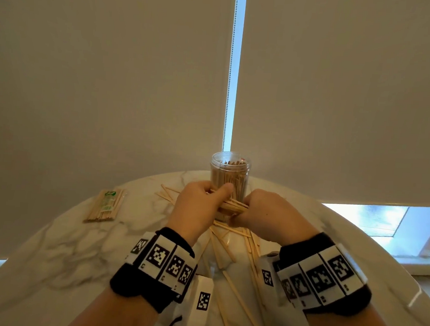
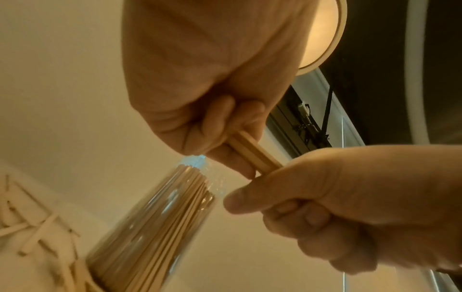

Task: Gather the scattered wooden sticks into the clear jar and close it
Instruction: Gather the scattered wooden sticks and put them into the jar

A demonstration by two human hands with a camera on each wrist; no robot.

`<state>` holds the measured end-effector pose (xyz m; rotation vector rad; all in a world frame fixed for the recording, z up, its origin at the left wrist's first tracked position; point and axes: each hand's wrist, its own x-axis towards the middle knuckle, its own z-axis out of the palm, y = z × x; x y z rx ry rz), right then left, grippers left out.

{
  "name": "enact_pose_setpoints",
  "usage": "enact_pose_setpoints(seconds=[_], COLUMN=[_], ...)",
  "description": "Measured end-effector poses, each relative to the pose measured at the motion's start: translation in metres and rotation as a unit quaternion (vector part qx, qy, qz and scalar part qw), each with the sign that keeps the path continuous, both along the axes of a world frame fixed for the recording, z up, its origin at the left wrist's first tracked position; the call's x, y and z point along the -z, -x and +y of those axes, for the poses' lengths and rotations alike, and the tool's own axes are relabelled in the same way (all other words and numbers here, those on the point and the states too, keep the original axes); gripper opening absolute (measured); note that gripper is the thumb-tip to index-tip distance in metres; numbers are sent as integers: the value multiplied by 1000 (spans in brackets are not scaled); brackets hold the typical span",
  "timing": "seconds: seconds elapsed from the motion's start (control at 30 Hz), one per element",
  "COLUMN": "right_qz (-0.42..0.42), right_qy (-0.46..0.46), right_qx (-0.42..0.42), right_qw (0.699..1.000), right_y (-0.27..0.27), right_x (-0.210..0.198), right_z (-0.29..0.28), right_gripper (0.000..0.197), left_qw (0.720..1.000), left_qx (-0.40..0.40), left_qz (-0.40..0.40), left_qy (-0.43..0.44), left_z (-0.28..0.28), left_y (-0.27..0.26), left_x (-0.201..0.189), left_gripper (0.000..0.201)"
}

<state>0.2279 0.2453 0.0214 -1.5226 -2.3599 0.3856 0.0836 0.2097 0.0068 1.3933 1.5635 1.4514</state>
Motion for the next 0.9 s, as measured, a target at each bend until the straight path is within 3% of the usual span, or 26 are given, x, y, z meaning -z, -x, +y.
enact_pose_setpoints(seconds=[0.07,0.2,0.37,0.5,0.57,0.67,0.7,0.8,0.9], right_qz=[33,85,44,54,77,131,150,154,82], right_qy=[0,-85,-137,-97,-86,-101,-110,-149,-193], right_qx=[-40,-81,-44,-30,-18,32,53,108,128], right_qw=[999,989,989,993,993,986,981,971,969], right_y=[0,5,1,-16,-23,-36,-40,-41,-18], right_x=[-3,-7,-6,-12,-14,-19,-23,-39,-61], right_z=[-1,-8,-4,3,6,10,10,17,45], right_gripper=[36,48,53,51,51,50,49,47,45], left_qw=[999,993,991,993,994,988,990,999,995], left_qx=[-32,-72,2,58,40,-13,-25,-8,-11], left_qz=[-3,-90,-129,-74,-76,-149,-137,-15,85], left_qy=[11,4,34,76,70,25,23,43,40], left_z=[6,16,14,11,14,20,25,53,82], left_y=[6,18,6,0,0,4,7,19,20], left_x=[7,14,14,11,11,9,8,4,-5], left_gripper=[38,41,36,44,50,31,35,91,141])
